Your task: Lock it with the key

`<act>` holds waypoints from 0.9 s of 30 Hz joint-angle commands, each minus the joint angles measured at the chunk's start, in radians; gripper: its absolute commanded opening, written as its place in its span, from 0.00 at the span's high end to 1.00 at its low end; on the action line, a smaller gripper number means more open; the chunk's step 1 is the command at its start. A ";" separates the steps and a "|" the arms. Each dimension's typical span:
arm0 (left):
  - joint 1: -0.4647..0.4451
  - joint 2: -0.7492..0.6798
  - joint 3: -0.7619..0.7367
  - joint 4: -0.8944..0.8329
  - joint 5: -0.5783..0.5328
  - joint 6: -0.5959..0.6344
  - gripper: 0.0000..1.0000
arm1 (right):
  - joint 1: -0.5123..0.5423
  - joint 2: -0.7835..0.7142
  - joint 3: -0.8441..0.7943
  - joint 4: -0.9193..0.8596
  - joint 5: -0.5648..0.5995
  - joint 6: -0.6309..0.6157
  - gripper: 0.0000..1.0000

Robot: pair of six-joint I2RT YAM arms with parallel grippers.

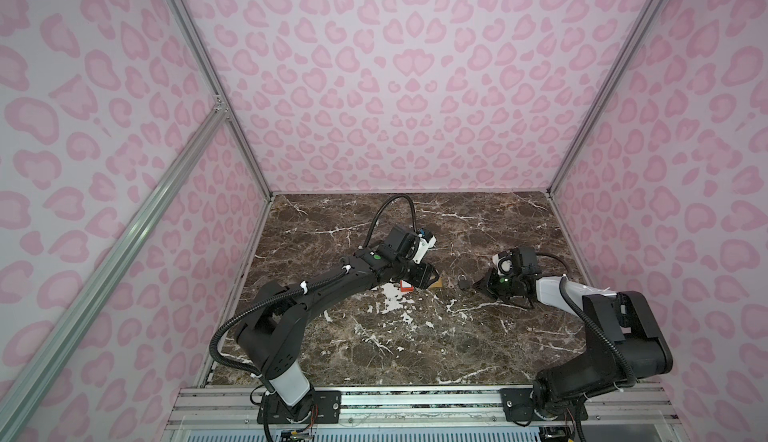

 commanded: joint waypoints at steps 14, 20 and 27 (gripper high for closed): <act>-0.001 0.003 -0.007 0.012 0.006 0.012 0.44 | -0.003 0.022 0.033 -0.038 0.024 -0.032 0.68; 0.000 -0.021 -0.013 0.005 -0.004 0.018 0.44 | -0.004 -0.012 0.029 -0.072 0.059 -0.044 0.65; 0.010 -0.076 -0.066 0.046 -0.082 -0.029 0.03 | -0.001 -0.108 0.046 -0.143 0.122 -0.101 0.26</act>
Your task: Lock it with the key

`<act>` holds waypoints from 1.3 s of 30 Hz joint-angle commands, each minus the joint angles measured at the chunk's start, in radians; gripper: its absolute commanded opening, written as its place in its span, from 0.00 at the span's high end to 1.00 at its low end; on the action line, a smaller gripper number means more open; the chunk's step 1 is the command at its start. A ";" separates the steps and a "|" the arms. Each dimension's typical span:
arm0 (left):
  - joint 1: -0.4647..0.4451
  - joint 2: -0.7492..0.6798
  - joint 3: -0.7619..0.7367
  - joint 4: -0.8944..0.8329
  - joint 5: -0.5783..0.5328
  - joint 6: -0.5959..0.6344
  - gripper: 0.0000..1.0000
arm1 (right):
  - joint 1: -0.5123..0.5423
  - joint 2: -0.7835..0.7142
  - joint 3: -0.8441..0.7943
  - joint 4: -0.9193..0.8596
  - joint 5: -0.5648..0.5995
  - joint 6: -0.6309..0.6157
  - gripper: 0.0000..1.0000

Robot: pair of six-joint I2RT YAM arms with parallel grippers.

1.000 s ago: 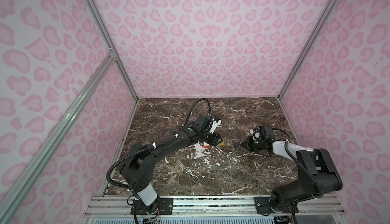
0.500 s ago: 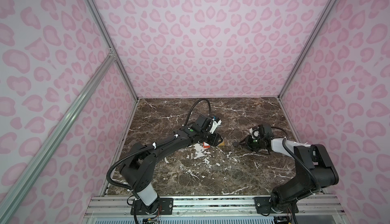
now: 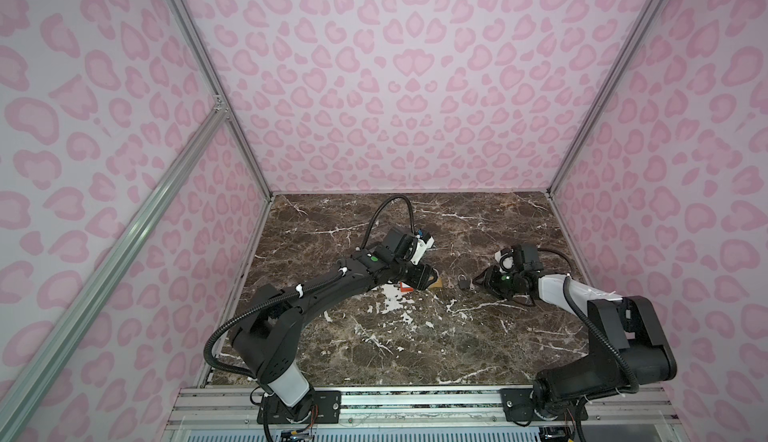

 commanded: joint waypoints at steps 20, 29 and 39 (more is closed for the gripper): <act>0.328 -0.759 -0.692 0.514 -0.825 -0.021 0.03 | 0.002 -0.719 -0.461 0.588 0.829 -0.354 0.02; 0.613 -0.902 -0.927 0.706 -0.740 0.019 0.02 | -0.052 -0.464 -0.475 0.844 0.890 -0.438 0.02; 0.678 -0.595 -0.960 1.068 -0.599 0.165 0.03 | -0.081 -0.175 -0.492 1.164 0.884 -0.489 0.02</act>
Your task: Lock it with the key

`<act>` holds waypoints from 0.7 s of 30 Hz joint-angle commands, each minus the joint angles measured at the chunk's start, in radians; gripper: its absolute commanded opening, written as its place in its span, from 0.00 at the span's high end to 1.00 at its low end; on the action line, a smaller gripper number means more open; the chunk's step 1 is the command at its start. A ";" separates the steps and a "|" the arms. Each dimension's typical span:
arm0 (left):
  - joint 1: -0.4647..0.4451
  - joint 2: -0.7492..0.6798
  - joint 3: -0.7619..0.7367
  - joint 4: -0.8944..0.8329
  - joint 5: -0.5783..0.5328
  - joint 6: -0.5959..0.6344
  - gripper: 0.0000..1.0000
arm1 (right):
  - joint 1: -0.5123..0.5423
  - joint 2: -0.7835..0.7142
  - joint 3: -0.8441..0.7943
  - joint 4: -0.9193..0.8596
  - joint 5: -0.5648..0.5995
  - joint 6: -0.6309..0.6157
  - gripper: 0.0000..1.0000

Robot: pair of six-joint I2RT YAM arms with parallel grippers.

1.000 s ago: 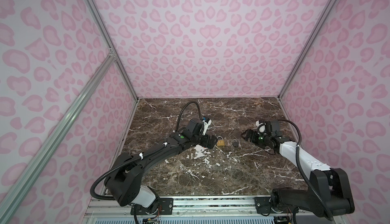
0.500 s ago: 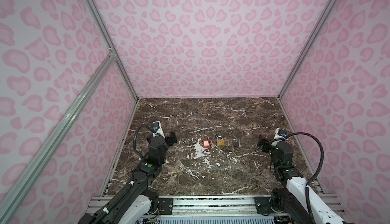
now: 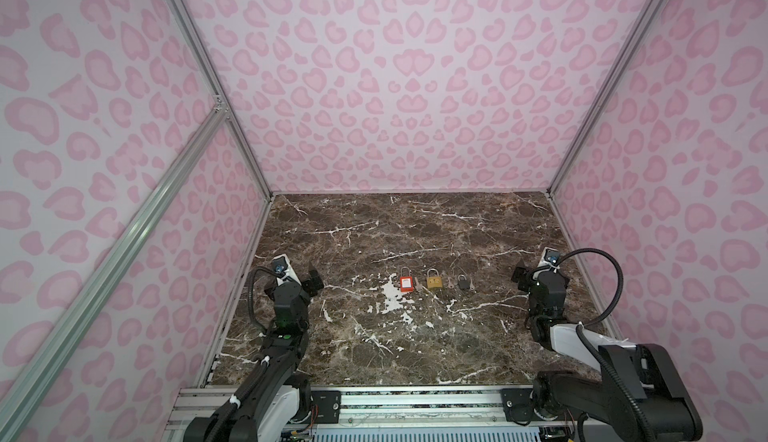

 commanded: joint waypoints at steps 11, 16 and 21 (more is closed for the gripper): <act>0.043 0.453 0.013 0.542 0.179 0.120 0.03 | 0.002 0.309 -0.049 0.531 -0.038 -0.029 0.02; 0.055 0.512 0.130 0.382 0.183 0.109 0.02 | 0.004 0.257 0.026 0.318 -0.045 -0.021 0.02; 0.072 0.507 0.133 0.370 0.210 0.101 0.03 | 0.008 0.264 0.095 0.193 -0.080 -0.039 0.02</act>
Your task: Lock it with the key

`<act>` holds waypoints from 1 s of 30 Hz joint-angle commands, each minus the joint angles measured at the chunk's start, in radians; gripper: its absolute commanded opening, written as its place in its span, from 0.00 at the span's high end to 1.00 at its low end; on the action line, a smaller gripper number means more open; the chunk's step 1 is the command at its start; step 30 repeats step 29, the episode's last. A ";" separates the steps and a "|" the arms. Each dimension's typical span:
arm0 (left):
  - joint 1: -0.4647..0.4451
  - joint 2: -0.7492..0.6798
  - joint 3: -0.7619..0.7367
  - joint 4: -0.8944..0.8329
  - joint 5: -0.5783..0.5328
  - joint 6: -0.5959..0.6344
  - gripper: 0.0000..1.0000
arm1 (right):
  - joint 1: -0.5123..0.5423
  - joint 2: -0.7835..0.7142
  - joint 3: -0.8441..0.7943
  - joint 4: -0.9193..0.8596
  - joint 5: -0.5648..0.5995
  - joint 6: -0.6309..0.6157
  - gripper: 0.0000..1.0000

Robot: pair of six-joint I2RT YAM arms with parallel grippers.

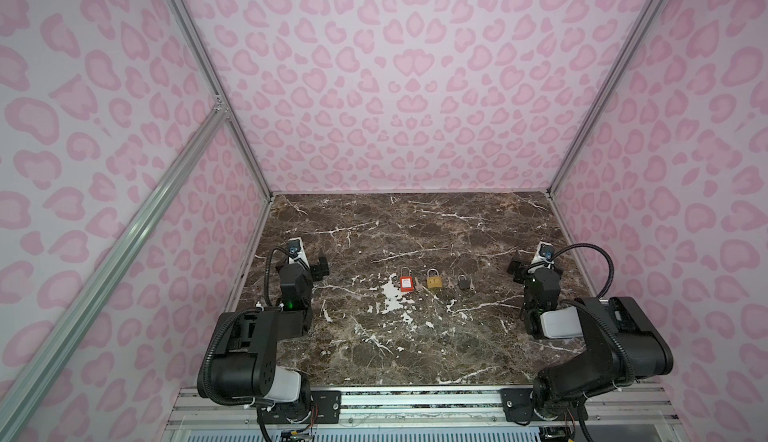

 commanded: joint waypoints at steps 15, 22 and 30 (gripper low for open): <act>0.001 0.004 0.010 -0.010 0.022 -0.003 0.02 | 0.014 -0.016 0.035 -0.098 0.005 -0.027 0.02; 0.001 0.004 0.013 -0.012 0.021 -0.003 0.02 | 0.014 -0.015 0.040 -0.106 0.009 -0.025 0.02; 0.002 0.004 0.013 -0.013 0.044 0.006 0.02 | 0.016 -0.014 0.040 -0.107 0.012 -0.025 0.02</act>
